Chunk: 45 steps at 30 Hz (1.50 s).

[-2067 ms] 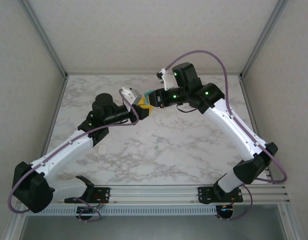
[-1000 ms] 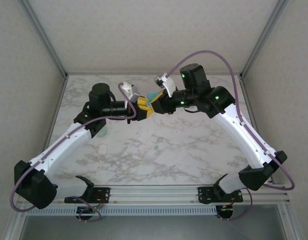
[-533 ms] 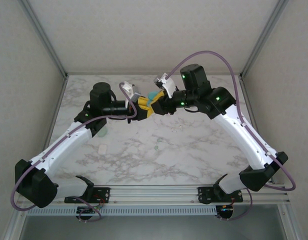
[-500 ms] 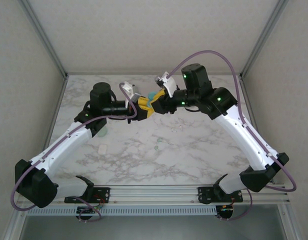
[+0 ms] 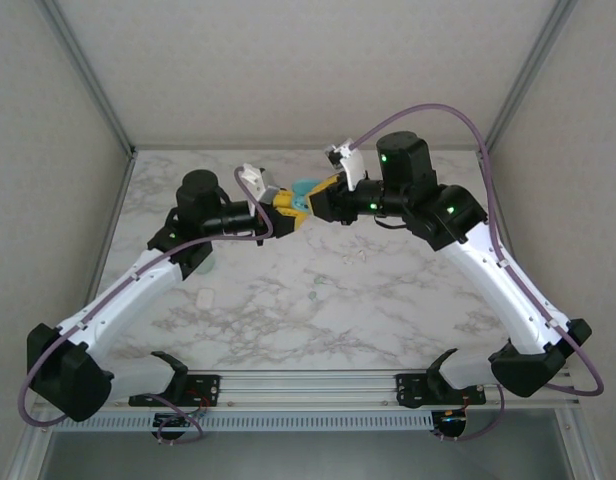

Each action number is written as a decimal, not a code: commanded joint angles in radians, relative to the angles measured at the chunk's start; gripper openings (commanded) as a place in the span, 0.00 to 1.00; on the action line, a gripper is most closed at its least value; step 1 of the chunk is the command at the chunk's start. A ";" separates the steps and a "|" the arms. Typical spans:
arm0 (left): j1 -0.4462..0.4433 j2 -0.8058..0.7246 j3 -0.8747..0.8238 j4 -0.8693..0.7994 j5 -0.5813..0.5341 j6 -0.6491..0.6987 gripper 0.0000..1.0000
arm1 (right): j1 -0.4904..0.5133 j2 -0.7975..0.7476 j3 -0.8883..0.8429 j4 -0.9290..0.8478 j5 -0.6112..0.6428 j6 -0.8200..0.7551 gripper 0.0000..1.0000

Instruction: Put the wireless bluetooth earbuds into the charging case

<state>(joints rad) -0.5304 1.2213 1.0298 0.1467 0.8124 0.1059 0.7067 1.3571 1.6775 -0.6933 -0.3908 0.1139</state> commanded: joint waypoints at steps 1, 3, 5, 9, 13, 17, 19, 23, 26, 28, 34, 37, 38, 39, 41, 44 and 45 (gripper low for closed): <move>-0.015 -0.041 -0.038 0.108 -0.143 0.011 0.21 | -0.004 -0.020 -0.017 0.004 0.099 0.247 0.28; -0.023 -0.048 -0.058 0.131 -0.193 0.024 0.21 | -0.004 -0.008 -0.014 0.002 0.069 0.337 0.34; -0.029 -0.050 -0.069 0.148 -0.219 0.027 0.21 | -0.004 0.003 -0.005 0.001 0.054 0.413 0.34; -0.037 -0.053 -0.077 0.157 -0.240 0.033 0.21 | -0.004 0.047 0.048 -0.045 0.059 0.475 0.35; -0.042 -0.055 -0.080 0.159 -0.242 0.031 0.21 | -0.003 0.091 0.083 -0.060 0.050 0.478 0.37; -0.047 -0.054 -0.080 0.159 -0.243 0.031 0.21 | -0.003 0.115 0.096 -0.019 0.038 0.481 0.36; -0.048 -0.054 -0.080 0.154 -0.242 0.034 0.21 | -0.001 0.132 0.116 -0.016 0.028 0.479 0.36; -0.049 -0.052 -0.071 0.139 -0.239 0.040 0.21 | -0.001 0.161 0.140 -0.032 0.033 0.462 0.36; -0.051 -0.052 -0.068 0.134 -0.240 0.042 0.21 | -0.001 0.177 0.150 -0.030 0.015 0.466 0.35; -0.051 -0.051 -0.067 0.133 -0.242 0.043 0.21 | 0.000 0.181 0.153 -0.026 0.000 0.461 0.35; -0.051 -0.043 -0.059 0.135 -0.243 0.037 0.21 | 0.004 0.191 0.159 -0.058 -0.012 0.428 0.34; -0.051 -0.037 -0.052 0.132 -0.236 0.035 0.21 | 0.004 0.194 0.162 -0.076 -0.014 0.393 0.33; -0.051 -0.034 -0.049 0.131 -0.230 0.034 0.21 | 0.004 0.200 0.169 -0.087 -0.013 0.379 0.33; -0.051 -0.033 -0.046 0.129 -0.224 0.033 0.21 | 0.004 0.205 0.175 -0.097 -0.011 0.371 0.33; -0.051 -0.029 -0.042 0.128 -0.219 0.028 0.21 | 0.008 0.221 0.194 -0.117 -0.017 0.347 0.33; -0.051 -0.028 -0.037 0.124 -0.218 0.029 0.21 | 0.011 0.237 0.206 -0.134 -0.010 0.326 0.32; -0.051 -0.028 -0.036 0.121 -0.219 0.031 0.21 | 0.013 0.241 0.209 -0.138 0.000 0.326 0.32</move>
<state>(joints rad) -0.5724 1.1938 0.9535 0.2459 0.5636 0.1322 0.7059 1.5734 1.8545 -0.7994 -0.3923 0.4835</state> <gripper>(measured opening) 0.330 0.321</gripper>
